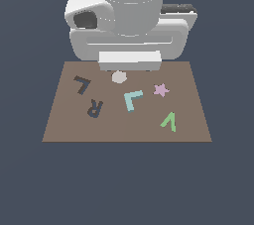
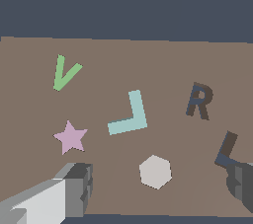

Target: Insert a designated object into the corresponding slot on a board.

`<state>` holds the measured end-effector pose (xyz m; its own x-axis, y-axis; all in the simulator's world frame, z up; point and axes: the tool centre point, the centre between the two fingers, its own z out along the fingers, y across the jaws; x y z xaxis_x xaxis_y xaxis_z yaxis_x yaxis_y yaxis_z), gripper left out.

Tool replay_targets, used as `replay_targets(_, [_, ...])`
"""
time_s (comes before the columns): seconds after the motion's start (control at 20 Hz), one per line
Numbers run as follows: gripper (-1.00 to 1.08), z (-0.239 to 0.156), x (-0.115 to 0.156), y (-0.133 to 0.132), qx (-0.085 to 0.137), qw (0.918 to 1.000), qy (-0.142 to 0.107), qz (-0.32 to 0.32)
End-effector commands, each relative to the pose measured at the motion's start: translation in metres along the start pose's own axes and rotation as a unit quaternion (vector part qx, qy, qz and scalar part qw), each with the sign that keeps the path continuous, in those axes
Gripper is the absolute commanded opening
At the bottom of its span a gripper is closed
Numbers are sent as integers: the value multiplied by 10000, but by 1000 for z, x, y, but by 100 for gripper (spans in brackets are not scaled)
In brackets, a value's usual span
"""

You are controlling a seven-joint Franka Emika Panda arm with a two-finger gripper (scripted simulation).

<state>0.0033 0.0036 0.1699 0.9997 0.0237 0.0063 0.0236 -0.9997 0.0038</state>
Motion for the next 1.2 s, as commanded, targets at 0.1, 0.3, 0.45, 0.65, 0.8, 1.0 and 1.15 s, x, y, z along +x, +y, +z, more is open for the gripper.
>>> replay_targets(0.1, [100,1,0,0,0,10000,0,-11])
replay_targets(0.3, [100,11,2,-2,4,10000,-3,-97])
replay_targets(0.45, [100,25,5,-4,8,9998,-6,-215])
replay_targets(0.65, [100,51,10,-9,16,9990,-12,-439])
replay_targets(0.8, [100,75,14,-13,22,9979,-17,-641])
replay_targets(1.0, [100,99,19,-18,26,9964,-23,-849])
replay_targets(1.15, [100,111,21,-21,26,9954,-26,-953])
